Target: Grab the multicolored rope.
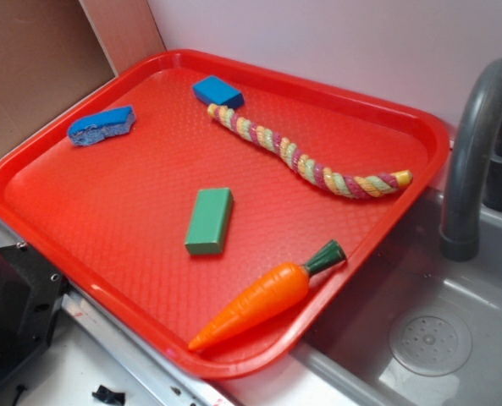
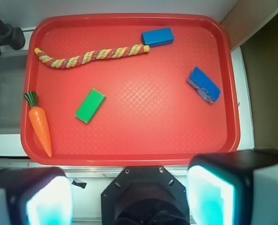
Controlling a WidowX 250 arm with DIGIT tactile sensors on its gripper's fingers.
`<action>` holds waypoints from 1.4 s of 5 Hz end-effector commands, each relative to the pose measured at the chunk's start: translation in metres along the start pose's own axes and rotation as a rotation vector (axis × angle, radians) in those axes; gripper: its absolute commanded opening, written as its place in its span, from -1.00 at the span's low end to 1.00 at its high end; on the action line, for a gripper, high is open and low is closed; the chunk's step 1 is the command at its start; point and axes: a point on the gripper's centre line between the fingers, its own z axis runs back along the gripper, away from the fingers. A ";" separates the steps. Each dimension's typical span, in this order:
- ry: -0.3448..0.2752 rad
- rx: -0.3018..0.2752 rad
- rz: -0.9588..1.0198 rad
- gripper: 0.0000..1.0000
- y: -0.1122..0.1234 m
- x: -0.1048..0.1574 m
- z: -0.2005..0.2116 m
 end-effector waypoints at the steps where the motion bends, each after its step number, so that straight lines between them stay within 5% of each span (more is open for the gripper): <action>1: 0.000 0.000 0.000 1.00 0.000 0.000 0.000; 4: -0.091 0.085 0.705 1.00 -0.015 0.036 -0.052; 6: -0.066 -0.018 0.994 1.00 -0.021 0.096 -0.110; 7: -0.083 0.025 1.034 1.00 -0.027 0.121 -0.140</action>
